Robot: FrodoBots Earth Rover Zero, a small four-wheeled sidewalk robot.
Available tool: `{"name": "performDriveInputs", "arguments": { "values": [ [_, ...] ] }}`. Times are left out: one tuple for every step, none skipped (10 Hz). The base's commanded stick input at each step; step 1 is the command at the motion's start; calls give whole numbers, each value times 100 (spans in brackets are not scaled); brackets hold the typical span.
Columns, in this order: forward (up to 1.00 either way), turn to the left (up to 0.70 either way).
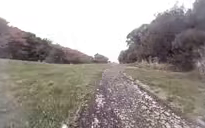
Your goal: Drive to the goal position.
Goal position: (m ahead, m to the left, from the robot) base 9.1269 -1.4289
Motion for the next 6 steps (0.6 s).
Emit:
{"name": "performDriveInputs", "arguments": {
  "values": [
    [100, 0],
    [100, 0],
    [100, 0],
    [100, 0],
    [100, 0],
    [100, 0]
  ]
}}
